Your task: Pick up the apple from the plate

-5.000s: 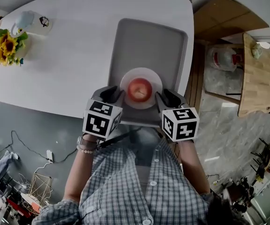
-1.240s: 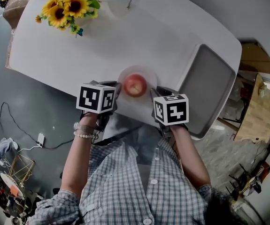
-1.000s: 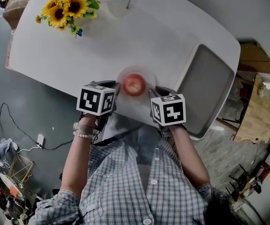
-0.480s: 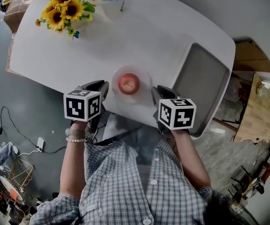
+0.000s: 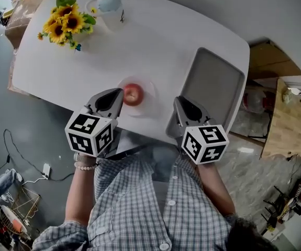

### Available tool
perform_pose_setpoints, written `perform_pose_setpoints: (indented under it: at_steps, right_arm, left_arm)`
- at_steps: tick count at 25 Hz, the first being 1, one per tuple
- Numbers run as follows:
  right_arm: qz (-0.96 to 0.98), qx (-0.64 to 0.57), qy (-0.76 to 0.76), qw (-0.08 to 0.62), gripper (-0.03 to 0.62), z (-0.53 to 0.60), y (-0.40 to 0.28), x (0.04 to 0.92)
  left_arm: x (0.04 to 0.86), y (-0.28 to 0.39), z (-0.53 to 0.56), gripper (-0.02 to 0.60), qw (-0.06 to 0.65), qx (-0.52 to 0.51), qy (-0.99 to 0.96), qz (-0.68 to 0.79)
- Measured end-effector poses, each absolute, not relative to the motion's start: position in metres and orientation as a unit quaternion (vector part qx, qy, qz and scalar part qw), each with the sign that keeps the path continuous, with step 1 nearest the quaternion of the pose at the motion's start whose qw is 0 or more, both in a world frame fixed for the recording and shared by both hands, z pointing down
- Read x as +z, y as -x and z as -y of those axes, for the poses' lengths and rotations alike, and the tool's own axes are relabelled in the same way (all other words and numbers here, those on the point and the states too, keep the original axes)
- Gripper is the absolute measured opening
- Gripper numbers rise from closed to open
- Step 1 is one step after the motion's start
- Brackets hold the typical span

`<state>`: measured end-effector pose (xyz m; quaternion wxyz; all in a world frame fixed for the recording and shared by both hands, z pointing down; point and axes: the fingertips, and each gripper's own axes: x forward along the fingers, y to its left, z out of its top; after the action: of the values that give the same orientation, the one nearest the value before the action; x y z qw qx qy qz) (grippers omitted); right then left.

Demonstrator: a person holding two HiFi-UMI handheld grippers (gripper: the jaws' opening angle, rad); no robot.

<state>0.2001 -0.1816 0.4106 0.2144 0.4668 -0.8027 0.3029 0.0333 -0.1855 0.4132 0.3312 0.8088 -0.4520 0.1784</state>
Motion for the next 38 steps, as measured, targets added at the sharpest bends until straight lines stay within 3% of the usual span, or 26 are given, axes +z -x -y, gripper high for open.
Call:
perform_pose_setpoints:
  at_steps: [10, 15, 23, 38]
  right_arm:
    - [0.844, 0.166, -0.483, 0.163, 0.038, 0.18, -0.221, 0.325]
    - [0.852, 0.135, -0.487, 0.137, 0.037, 0.182, -0.228, 0.298]
    - [0.869, 0.105, -0.473, 0.101, 0.034, 0.183, -0.225, 0.274]
    - [0.883, 0.077, -0.451, 0.106, 0.032, 0.18, -0.213, 0.266]
  left_arm:
    - [0.341, -0.109, 0.186, 0.009, 0.145, 0.212, -0.88, 0.4]
    - [0.311, -0.138, 0.183, 0.009, 0.087, 0.203, -0.898, 0.38]
    - [0.278, -0.153, 0.182, 0.009, 0.064, 0.174, -0.911, 0.368]
    - [0.277, -0.163, 0.181, 0.009, 0.06, 0.169, -0.916, 0.36]
